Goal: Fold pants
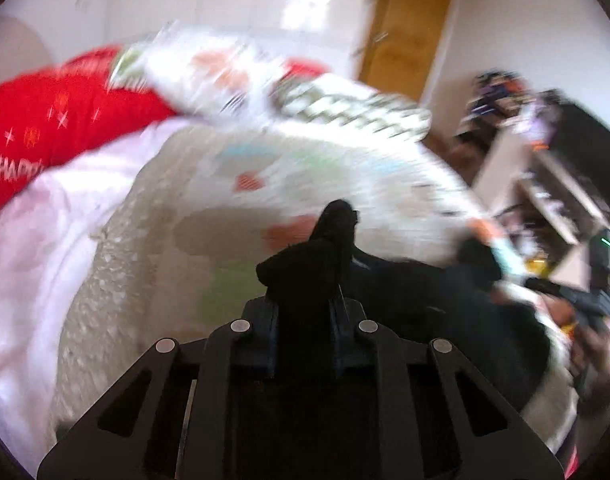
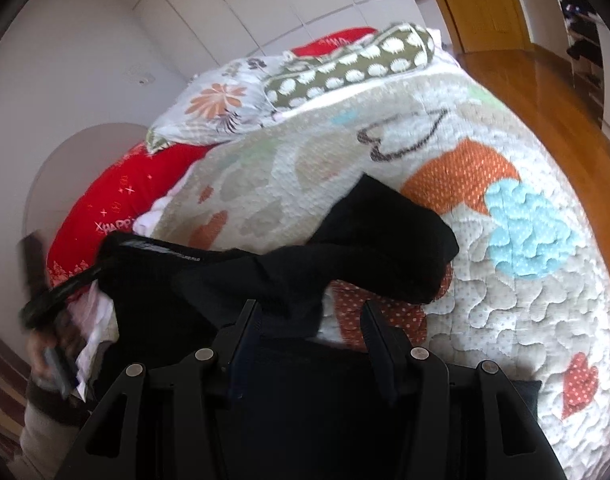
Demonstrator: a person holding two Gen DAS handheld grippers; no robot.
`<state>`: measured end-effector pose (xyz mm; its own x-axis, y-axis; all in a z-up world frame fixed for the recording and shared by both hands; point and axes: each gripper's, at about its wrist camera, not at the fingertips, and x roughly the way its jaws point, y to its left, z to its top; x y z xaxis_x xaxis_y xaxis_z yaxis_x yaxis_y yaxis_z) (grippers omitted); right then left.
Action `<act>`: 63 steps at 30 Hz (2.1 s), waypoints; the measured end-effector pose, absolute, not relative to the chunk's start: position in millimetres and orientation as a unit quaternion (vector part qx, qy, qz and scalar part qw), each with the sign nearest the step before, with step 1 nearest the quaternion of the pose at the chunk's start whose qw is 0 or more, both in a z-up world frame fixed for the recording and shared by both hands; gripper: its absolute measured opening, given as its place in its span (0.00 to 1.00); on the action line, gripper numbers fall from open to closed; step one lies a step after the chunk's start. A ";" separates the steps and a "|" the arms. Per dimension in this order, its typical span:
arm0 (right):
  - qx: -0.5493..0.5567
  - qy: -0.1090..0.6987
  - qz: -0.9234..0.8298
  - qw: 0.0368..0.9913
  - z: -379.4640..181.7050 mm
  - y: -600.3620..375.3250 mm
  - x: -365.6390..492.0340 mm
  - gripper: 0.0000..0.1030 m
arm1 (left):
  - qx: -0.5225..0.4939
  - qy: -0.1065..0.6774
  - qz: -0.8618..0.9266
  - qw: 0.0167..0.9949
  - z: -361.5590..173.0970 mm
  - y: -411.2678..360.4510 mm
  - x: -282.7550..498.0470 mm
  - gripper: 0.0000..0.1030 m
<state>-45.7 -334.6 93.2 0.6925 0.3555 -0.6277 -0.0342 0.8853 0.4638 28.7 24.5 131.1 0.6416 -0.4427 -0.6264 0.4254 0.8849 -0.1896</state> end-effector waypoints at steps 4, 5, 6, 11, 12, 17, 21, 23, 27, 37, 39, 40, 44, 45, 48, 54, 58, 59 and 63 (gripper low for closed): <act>0.219 0.362 0.115 0.899 103.7 -330.3 -63.2 0.48 | -0.024 0.343 -0.295 0.891 115.0 27.5 -56.4 0.17; 0.219 0.362 0.116 0.899 104.0 -329.4 -66.2 0.48 | -0.025 0.358 -0.303 0.883 101.0 29.1 -76.2 0.17; 0.219 0.363 0.118 0.898 104.2 -328.0 -70.3 0.48 | -0.020 0.367 -0.301 0.880 90.5 30.8 -88.9 0.17; 0.221 0.383 0.117 0.889 96.7 -323.4 -81.6 0.50 | -0.044 0.434 -0.255 0.863 37.6 51.0 -104.5 0.18; 0.224 0.385 0.116 0.888 95.0 -323.3 -82.4 0.50 | -0.065 0.436 -0.254 0.861 34.2 55.6 -105.3 0.18; 0.256 0.395 0.114 0.875 88.9 -325.7 -74.2 0.51 | -0.059 0.423 -0.246 0.870 34.5 45.3 -107.6 0.18; 0.284 0.407 0.111 0.861 86.0 -327.9 -55.2 0.59 | -0.074 0.426 -0.249 0.867 32.2 55.7 -104.9 0.18; 0.272 0.412 0.080 0.866 83.3 -329.3 -53.2 0.59 | -0.077 0.424 -0.250 0.867 31.0 58.9 -106.4 0.18; 0.352 0.415 0.099 0.833 56.4 -341.9 -41.6 0.60 | -0.075 0.425 -0.249 0.867 28.2 59.9 -111.4 0.18; 0.353 0.315 0.106 0.875 77.9 -374.6 -71.0 0.06 | -0.071 0.412 -0.225 0.880 46.8 65.7 -110.3 0.19; 0.304 0.305 0.093 0.898 93.8 -375.1 -111.1 0.06 | -0.077 0.404 -0.219 0.885 50.3 70.4 -109.6 0.19; 0.295 0.310 0.091 0.899 94.7 -375.4 -127.0 0.06 | -0.081 0.404 -0.218 0.885 49.1 72.0 -108.8 0.19; 0.278 0.343 0.069 0.895 78.5 -382.3 -168.7 0.06 | -0.103 0.421 -0.206 0.877 31.7 74.4 -105.0 0.19; 0.288 0.348 0.058 0.890 71.8 -387.8 -169.4 0.06 | -0.109 0.421 -0.205 0.877 30.6 75.1 -104.8 0.19; 0.347 0.365 0.059 0.862 56.2 -400.9 -154.0 0.11 | -0.117 0.421 -0.201 0.877 33.2 75.2 -105.8 0.19; 0.358 0.357 0.071 0.860 59.0 -395.9 -93.4 0.48 | -0.102 0.423 -0.200 0.878 34.2 71.0 -107.2 0.20; 0.374 0.386 0.065 0.841 40.1 -392.4 -46.6 0.48 | -0.106 0.425 -0.200 0.876 32.7 71.5 -105.5 0.20; 0.375 0.375 0.068 0.845 38.3 -391.8 -40.7 0.41 | -0.106 0.425 -0.200 0.876 32.9 71.1 -105.8 0.20; 0.382 0.337 0.099 0.855 55.9 -394.1 -50.4 0.03 | -0.103 0.426 -0.202 0.876 34.5 71.0 -105.5 0.20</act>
